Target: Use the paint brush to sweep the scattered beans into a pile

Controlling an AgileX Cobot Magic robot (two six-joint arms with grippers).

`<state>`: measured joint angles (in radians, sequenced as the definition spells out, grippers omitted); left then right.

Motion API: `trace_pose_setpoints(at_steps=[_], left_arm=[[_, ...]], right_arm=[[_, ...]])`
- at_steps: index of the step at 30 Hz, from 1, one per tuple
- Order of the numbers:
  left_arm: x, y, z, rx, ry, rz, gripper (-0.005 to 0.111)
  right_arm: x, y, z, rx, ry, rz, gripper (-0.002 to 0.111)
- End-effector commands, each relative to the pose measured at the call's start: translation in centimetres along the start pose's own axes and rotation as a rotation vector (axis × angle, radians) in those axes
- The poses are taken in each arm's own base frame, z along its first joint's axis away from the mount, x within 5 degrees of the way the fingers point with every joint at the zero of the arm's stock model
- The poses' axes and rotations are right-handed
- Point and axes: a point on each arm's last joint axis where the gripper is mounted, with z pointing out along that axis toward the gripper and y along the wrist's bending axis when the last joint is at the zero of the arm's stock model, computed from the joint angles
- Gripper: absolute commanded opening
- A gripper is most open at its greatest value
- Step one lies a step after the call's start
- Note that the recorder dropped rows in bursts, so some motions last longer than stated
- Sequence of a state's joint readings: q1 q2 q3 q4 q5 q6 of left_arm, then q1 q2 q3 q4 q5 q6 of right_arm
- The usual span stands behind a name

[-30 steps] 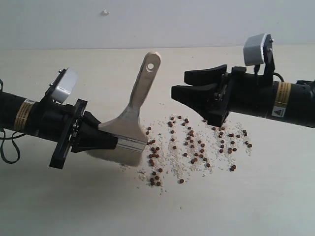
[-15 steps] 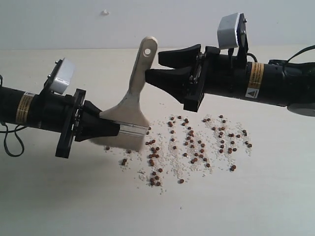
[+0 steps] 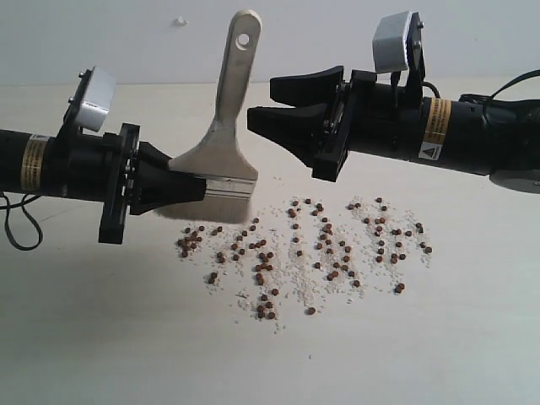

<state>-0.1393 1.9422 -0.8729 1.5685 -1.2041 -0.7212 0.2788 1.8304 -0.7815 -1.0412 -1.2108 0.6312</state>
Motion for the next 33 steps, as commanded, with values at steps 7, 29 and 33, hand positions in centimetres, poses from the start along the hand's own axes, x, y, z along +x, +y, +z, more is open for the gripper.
trace_pose_setpoints(at_steps=[7, 29, 33], left_arm=[[-0.3, -0.4, 0.0, 0.035, 0.006, 0.009, 0.000], [-1.1, 0.0, 0.6, -0.021, -0.060, 0.007, 0.000], [-1.7, -0.8, 2.1, 0.007, -0.078, 0.033, 0.000]], right_arm=[[-1.7, 0.5, 1.8, -0.069, -0.038, -0.039, 0.061], [-3.1, 0.9, 3.4, -0.065, -0.107, -0.020, 0.061], [-3.3, 0.8, 3.4, -0.061, -0.114, -0.016, 0.061]])
